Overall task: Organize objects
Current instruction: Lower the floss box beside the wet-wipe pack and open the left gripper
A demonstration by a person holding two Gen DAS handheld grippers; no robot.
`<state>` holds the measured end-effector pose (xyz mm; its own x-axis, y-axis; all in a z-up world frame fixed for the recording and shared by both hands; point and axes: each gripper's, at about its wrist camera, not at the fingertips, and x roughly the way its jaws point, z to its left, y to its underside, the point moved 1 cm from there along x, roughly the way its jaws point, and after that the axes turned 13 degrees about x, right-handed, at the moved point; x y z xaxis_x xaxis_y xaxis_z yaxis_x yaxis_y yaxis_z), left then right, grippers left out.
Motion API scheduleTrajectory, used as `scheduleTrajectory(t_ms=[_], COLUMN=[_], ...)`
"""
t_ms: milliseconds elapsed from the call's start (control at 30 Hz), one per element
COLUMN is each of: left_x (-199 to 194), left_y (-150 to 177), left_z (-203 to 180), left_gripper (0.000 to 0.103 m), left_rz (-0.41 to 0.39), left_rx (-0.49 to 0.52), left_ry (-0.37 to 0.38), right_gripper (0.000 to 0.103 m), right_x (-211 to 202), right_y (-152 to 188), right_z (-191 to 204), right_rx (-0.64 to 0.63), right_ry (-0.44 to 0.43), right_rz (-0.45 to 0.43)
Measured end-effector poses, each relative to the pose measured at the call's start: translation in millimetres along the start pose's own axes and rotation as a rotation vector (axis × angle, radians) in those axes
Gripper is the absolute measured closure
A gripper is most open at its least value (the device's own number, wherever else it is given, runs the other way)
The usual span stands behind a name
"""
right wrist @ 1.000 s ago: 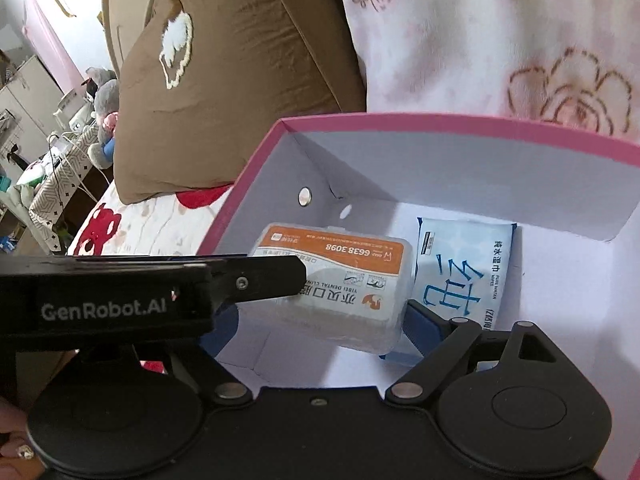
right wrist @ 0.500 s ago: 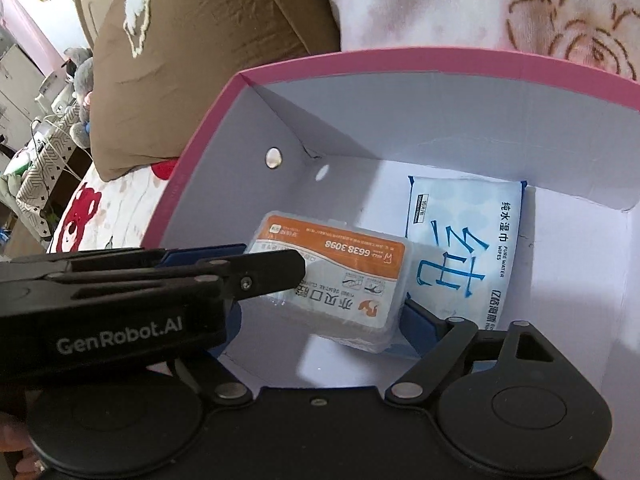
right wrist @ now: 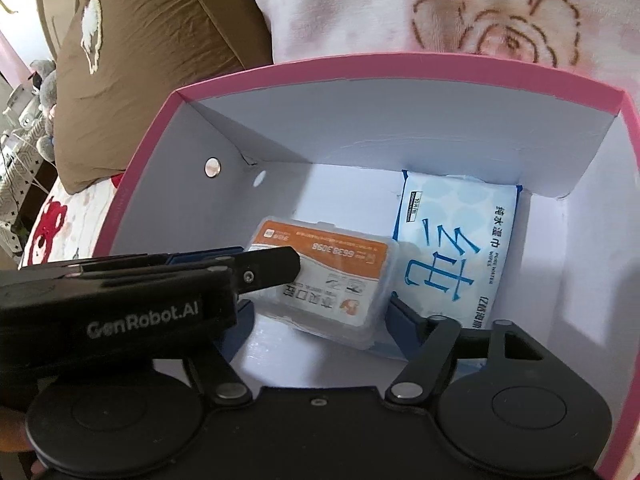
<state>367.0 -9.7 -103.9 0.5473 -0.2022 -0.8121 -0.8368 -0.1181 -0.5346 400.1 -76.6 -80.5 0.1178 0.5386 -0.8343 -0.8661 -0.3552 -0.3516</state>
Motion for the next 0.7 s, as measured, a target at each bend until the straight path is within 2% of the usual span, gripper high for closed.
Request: scheduleTrajectory(t_ms=[67,200,400,500,700], left_x=[1,5,6,7,5], left_y=[2,4,5,4,3], left_z=[4,8,7,0,1], left_gripper=[0.067,0.067,0.067,0.067,0.068], left_rz=[0.011,0.019,0.005,-0.011,-0.017], left_rx=[-0.010,-0.017,0.004,0.040,0.056], left_ry=[0.001,-0.005,-0.025,-0.065,-0.102], right_gripper=[0.034,0.047,0.049,0.049,0.051], right_x=[0,-1,3,5,10], right_y=[1,-1,3,5,5], right_z=[-1,-3,6,11,13], right_rx=[-0.011,-0.004,-0.029,-0.032,-0.031], right_ry=[0.005,0.012,0.047,0.066,0.056], right_rz=[-0.001,0.000,-0.012,-0.012,-0.021])
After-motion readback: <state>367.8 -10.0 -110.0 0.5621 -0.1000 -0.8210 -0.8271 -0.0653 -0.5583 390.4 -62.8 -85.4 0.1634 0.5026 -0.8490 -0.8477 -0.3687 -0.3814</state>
